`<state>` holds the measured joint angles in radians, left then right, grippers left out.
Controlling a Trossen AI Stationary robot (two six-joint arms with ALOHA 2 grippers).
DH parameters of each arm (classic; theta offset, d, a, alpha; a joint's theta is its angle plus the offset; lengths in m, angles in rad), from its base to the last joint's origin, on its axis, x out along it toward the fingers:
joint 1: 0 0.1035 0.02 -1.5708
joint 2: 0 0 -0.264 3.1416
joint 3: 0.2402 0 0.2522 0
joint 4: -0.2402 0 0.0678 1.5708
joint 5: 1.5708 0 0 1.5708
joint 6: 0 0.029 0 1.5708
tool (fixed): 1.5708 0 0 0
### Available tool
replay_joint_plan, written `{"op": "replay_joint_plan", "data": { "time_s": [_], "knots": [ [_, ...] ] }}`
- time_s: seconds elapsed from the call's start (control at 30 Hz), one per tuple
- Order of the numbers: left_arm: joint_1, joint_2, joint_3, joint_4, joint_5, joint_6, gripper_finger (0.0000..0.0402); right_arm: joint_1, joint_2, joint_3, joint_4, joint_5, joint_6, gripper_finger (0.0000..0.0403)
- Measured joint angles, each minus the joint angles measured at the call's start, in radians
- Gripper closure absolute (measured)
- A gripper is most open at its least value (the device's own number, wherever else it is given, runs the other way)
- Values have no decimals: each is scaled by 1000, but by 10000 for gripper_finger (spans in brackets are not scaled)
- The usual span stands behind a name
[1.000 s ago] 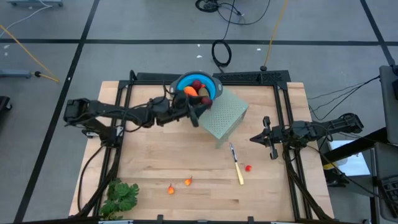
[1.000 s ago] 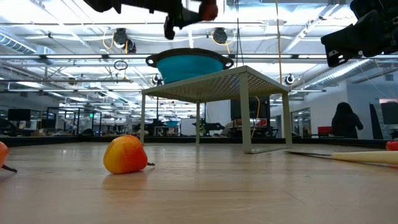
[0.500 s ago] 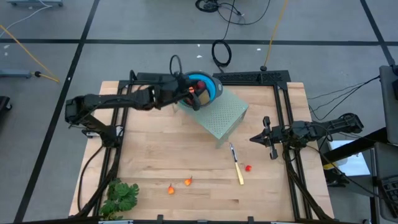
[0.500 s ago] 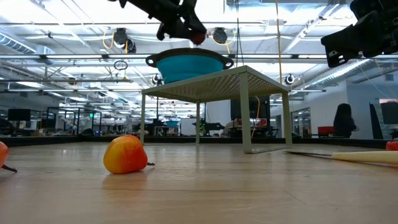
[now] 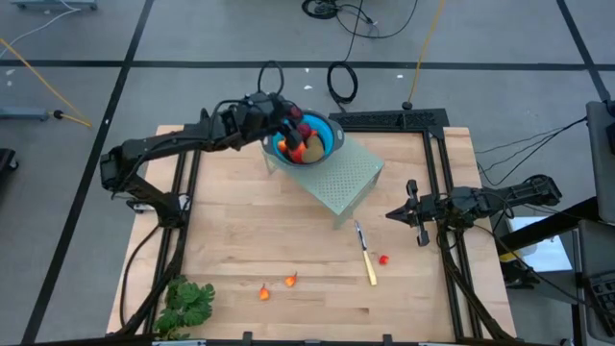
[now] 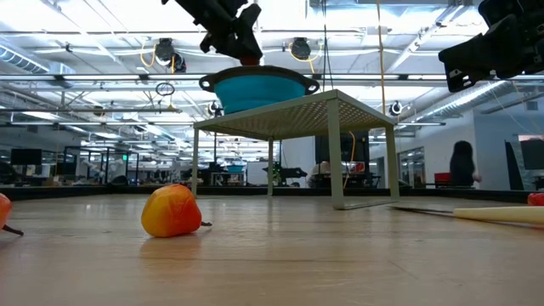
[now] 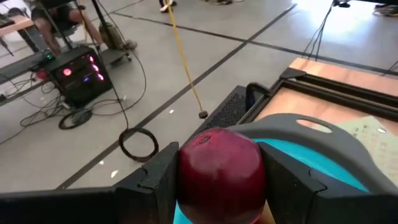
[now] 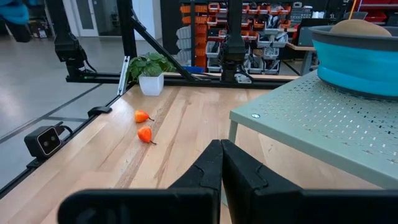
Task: Pick & Place Fruit
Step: Put the pomegranate into the blue strainer bowl on the shelf
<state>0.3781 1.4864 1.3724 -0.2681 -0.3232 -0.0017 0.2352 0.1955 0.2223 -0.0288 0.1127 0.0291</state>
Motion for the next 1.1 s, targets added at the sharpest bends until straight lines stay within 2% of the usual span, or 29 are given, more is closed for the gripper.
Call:
{"op": "replay_joint_plan", "data": {
  "time_s": [0.53,1.1],
  "knots": [
    [22,15,0,-112,8,-33,215,0,0,0,0,0,0,403],
    [-4,108,0,-113,-14,19,215,0,0,0,-7,48,12,403]
  ]
}}
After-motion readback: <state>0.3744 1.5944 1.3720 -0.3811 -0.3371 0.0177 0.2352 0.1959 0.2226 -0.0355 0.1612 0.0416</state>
